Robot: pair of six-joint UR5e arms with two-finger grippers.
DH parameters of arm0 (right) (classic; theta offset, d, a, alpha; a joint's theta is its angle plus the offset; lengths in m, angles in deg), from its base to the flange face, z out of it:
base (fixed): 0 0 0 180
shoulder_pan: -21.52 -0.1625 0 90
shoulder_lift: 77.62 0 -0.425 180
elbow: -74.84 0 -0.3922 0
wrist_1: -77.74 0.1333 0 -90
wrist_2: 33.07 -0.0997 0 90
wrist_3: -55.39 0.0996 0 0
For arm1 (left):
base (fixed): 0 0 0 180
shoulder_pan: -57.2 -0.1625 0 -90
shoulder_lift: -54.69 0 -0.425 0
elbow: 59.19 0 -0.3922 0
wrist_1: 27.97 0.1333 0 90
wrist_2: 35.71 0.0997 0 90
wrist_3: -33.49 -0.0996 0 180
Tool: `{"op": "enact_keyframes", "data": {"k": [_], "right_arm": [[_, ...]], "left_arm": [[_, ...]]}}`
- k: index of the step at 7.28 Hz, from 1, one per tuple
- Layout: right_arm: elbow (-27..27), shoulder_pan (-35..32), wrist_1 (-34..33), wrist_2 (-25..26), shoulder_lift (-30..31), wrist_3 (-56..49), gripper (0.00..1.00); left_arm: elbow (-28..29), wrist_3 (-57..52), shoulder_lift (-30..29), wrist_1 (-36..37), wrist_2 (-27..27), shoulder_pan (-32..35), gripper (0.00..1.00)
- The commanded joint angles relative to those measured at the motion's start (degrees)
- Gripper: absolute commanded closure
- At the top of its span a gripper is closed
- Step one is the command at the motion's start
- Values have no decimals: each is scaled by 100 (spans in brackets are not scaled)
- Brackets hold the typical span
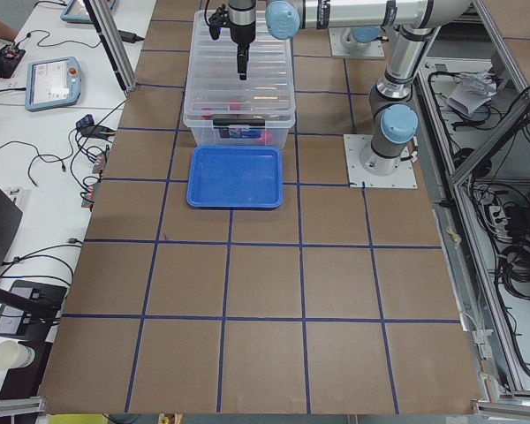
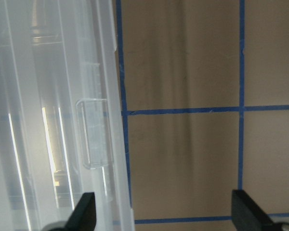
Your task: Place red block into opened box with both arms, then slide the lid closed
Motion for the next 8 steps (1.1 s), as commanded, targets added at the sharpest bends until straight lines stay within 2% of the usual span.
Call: {"op": "enact_keyframes", "data": {"k": [1, 3, 5, 6, 8], "right_arm": [[3, -197, 189, -210, 146, 329, 0], [21, -470, 198, -106, 191, 338, 0], [47, -471, 225, -61, 165, 382, 0], [90, -462, 399, 218, 182, 399, 0], [65, -462, 392, 290, 217, 706, 0]], "left_arm": [[1, 0, -3, 0, -3, 0, 0], [1, 0, -11, 0, -3, 0, 0], [1, 0, -11, 0, -3, 0, 0], [1, 0, -3, 0, -3, 0, 0], [1, 0, -3, 0, -3, 0, 0]]}}
